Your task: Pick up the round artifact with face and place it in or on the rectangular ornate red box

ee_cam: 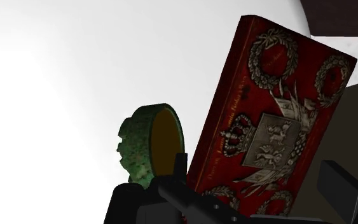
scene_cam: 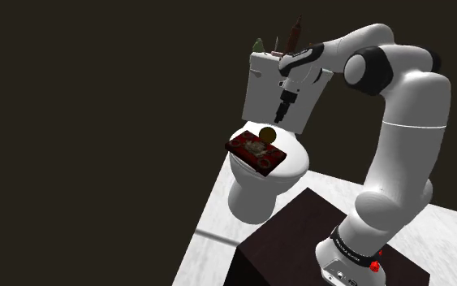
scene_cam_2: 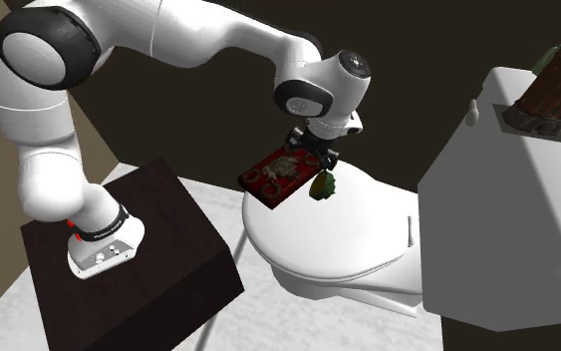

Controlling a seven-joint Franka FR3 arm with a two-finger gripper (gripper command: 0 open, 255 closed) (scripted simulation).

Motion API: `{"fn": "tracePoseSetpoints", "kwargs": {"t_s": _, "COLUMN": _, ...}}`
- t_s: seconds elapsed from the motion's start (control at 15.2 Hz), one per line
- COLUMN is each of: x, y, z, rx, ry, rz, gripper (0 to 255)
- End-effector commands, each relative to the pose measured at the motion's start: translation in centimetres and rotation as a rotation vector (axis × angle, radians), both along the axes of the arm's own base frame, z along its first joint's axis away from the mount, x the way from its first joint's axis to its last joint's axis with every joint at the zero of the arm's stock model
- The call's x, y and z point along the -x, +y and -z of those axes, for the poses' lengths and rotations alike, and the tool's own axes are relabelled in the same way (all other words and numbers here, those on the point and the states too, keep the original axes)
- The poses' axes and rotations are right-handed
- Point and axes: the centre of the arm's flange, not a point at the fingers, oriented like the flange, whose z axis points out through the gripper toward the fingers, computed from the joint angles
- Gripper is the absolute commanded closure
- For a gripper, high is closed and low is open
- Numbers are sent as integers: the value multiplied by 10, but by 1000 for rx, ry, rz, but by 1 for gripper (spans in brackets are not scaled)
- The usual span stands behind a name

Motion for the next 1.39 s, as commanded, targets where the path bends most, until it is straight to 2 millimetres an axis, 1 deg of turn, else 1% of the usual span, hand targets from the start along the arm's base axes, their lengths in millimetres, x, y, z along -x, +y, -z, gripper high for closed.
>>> {"fn": "tracePoseSetpoints", "kwargs": {"t_s": 0.0, "x": -13, "y": -17, "z": 17, "rx": -10, "ry": 1, "rz": -17, "gripper": 0}}
{"fn": "tracePoseSetpoints", "kwargs": {"t_s": 0.4, "x": -61, "y": -68, "z": 63, "rx": -38, "ry": 6, "rz": -62, "gripper": 0}}
{"fn": "tracePoseSetpoints", "kwargs": {"t_s": 0.46, "x": -66, "y": -73, "z": 67, "rx": -40, "ry": 7, "rz": -67, "gripper": 0}}
{"fn": "tracePoseSetpoints", "kwargs": {"t_s": 0.92, "x": -63, "y": -63, "z": 103, "rx": -40, "ry": 7, "rz": -67, "gripper": 0}}
{"fn": "tracePoseSetpoints", "kwargs": {"t_s": 0.99, "x": -63, "y": -62, "z": 106, "rx": -40, "ry": 7, "rz": -67, "gripper": 0}}
{"fn": "tracePoseSetpoints", "kwargs": {"t_s": 1.32, "x": -63, "y": -62, "z": 106, "rx": -40, "ry": 7, "rz": -67, "gripper": 0}}
